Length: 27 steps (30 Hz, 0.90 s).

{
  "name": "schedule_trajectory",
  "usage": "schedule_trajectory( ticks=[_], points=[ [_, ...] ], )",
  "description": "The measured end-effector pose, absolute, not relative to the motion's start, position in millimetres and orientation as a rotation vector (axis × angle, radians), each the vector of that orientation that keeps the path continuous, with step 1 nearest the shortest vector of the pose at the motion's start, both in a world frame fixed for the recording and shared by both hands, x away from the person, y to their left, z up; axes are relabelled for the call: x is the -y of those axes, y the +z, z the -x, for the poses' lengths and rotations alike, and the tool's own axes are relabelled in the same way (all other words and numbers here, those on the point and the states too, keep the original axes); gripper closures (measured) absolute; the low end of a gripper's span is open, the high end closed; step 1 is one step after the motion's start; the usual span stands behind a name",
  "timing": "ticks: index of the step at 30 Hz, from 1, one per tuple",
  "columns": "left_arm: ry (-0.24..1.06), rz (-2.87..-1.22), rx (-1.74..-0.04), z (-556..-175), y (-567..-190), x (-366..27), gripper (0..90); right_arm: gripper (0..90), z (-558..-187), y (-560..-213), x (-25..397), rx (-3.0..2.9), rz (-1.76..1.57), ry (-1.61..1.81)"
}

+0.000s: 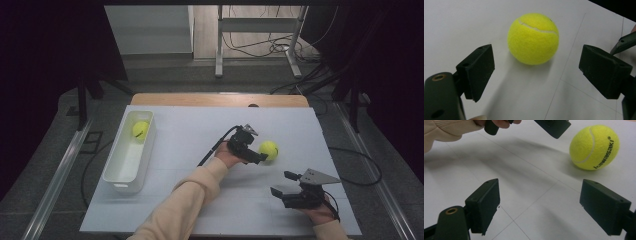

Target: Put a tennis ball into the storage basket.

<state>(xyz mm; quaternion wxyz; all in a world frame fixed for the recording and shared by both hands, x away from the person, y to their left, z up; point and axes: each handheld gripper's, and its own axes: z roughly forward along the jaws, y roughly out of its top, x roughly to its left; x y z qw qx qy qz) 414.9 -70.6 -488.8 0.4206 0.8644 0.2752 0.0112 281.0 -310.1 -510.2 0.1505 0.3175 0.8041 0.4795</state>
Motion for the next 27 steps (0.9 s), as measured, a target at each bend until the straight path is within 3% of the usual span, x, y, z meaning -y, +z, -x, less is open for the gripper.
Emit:
schedule_trajectory(
  ticks=[27],
  points=[
    [0.029, -2.203, -0.703, -427.5, -501.0, 89.7, 10.4, 16.8, -281.1, -510.5, 309.8, -2.316, -0.914, 1.372]
  ],
)
